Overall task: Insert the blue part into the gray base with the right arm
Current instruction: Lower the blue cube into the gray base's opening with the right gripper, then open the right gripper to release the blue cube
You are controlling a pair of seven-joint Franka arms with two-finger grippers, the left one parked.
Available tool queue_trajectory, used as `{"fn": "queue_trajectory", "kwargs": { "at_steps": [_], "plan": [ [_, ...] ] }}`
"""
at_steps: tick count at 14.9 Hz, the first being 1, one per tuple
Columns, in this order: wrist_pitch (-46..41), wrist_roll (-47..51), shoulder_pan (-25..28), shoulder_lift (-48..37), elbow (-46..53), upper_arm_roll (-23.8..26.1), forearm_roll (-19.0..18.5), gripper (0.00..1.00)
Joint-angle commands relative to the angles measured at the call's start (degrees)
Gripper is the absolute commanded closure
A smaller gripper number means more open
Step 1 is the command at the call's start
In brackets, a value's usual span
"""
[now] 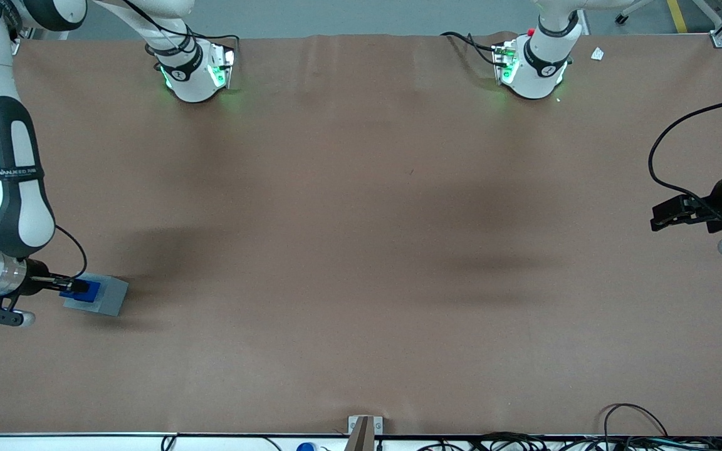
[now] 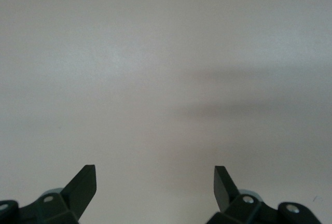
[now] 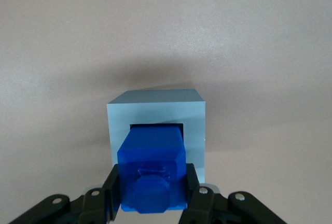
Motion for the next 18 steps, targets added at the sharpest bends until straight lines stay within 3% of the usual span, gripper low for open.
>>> {"fn": "queue_trajectory", "kwargs": {
  "at_steps": [1,2,6,10,16,18],
  "plan": [
    [0.48,0.33,-0.25,1.03,-0.03,0.14,0.12,0.72],
    [0.57,0.33,-0.16,1.12,-0.03,0.14,0.21,0.36],
    [0.57,0.51,0.1,1.12,-0.03,0.05,-0.15,0.22],
    [0.05,0.77,-0.33,0.77,1.28,0.14,0.29,0.0],
    [-0.66,0.51,-1.21,-3.17,1.82,0.14,0.21,0.0],
    [-5.29,0.68,-0.69,-6.77,1.9,0.14,0.12,0.0]
  ]
}}
